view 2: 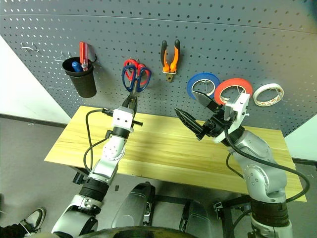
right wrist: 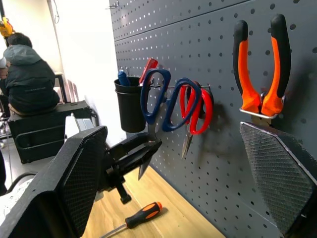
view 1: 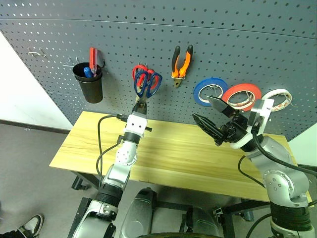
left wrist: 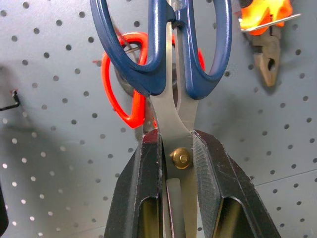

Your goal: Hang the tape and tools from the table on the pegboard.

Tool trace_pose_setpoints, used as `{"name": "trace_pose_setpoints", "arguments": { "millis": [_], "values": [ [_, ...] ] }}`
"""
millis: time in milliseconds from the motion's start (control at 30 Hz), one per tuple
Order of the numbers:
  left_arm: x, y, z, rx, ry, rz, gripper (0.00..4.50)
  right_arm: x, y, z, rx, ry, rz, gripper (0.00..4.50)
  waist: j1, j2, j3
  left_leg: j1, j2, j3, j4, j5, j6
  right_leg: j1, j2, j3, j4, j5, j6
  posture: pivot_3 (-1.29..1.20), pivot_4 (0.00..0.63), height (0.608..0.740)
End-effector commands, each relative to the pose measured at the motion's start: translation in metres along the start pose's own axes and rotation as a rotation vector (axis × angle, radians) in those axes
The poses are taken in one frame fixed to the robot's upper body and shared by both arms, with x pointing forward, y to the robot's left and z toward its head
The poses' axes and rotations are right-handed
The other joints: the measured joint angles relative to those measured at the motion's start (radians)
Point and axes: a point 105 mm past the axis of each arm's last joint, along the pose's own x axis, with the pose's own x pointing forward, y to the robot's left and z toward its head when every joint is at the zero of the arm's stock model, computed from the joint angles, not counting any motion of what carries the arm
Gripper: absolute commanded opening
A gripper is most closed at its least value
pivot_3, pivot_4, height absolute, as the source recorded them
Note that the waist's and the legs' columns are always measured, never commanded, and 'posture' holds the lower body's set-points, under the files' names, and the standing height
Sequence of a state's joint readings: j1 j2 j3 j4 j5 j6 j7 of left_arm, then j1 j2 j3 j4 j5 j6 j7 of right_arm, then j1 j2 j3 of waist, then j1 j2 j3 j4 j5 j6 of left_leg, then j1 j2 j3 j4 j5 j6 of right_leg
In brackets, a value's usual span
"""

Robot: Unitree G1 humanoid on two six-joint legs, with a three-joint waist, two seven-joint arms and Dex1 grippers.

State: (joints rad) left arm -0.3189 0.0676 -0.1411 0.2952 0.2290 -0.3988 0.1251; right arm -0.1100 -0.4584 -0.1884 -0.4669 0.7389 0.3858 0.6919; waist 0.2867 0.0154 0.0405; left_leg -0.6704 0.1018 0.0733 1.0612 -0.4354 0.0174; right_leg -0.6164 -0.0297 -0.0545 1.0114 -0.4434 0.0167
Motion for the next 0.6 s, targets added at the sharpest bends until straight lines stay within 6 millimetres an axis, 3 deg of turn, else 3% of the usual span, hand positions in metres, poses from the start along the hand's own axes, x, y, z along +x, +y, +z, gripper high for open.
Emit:
{"name": "trace_pose_setpoints", "arguments": {
  "millis": [33, 600],
  "values": [
    [0.011, 0.009, 0.013, 0.001, -0.054, 0.025, 0.55, -0.002, 0.000, 0.012, -0.051, -0.030, -0.005, 4.50, 0.000, 0.000, 0.000, 0.000, 0.000, 0.000, 0.000, 0.000, 0.000, 0.000, 0.000, 0.000, 0.000, 0.000, 0.000, 0.26, 0.058, 0.629],
    [0.018, 0.021, 0.003, 0.020, -0.026, 0.046, 0.55, -0.004, 0.000, 0.013, -0.054, -0.028, -0.012, 4.50, -0.001, 0.000, 0.000, 0.000, 0.000, 0.000, 0.000, 0.000, 0.000, 0.000, 0.000, 0.000, 0.000, 0.000, 0.000, 0.26, 0.059, 0.629]
  ]
}}
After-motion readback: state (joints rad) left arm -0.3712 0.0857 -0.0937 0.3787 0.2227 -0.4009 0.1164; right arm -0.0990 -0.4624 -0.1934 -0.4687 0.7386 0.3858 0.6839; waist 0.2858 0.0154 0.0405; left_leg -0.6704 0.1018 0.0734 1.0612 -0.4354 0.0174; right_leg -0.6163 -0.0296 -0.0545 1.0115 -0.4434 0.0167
